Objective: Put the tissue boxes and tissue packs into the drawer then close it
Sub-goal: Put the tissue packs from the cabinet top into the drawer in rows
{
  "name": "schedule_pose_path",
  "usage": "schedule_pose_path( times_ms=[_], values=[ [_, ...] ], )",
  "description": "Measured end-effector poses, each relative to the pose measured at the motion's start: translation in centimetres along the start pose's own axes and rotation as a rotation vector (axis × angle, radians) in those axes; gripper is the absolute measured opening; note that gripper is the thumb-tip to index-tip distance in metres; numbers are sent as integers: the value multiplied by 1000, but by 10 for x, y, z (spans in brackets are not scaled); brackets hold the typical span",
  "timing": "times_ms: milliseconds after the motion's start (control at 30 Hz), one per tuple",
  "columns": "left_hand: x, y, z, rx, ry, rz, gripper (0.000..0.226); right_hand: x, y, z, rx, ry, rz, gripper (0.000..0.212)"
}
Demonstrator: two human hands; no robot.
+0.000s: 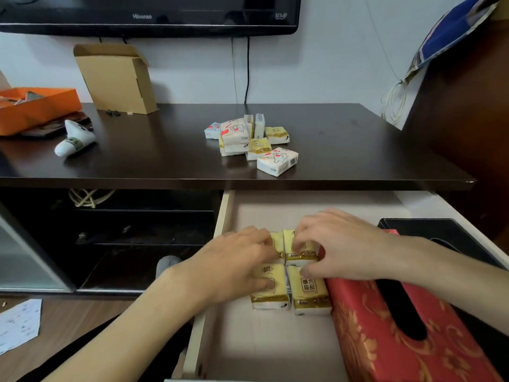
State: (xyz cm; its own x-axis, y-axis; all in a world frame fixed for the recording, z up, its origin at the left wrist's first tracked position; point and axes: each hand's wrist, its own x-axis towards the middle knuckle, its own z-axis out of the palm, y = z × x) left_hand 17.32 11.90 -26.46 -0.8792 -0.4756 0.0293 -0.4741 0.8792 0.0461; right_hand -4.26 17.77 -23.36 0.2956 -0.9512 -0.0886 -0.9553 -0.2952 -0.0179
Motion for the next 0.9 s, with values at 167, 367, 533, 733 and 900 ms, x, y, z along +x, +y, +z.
schedule_pose_path(
  times_ms=[167, 367, 533, 733, 900],
  values=[
    [17, -10, 6, 112, -160, -80, 74, 20, 1, 0, -135, -260, 53, 71],
    [29, -10, 11, 89, -210, -108, 67, 26, -3, 1, -243, -307, 91, 72],
    [30, -10, 10, 38, -207, -87, 58, 21, -7, 0, -215, -250, 106, 55],
    [30, -9, 10, 56, -192, -84, 67, 20, -4, 1, -179, -192, 93, 54],
    [30, -18, -10, -45, -67, -173, 62, 18, 11, -15, 175, -21, 170, 59]
  ],
)
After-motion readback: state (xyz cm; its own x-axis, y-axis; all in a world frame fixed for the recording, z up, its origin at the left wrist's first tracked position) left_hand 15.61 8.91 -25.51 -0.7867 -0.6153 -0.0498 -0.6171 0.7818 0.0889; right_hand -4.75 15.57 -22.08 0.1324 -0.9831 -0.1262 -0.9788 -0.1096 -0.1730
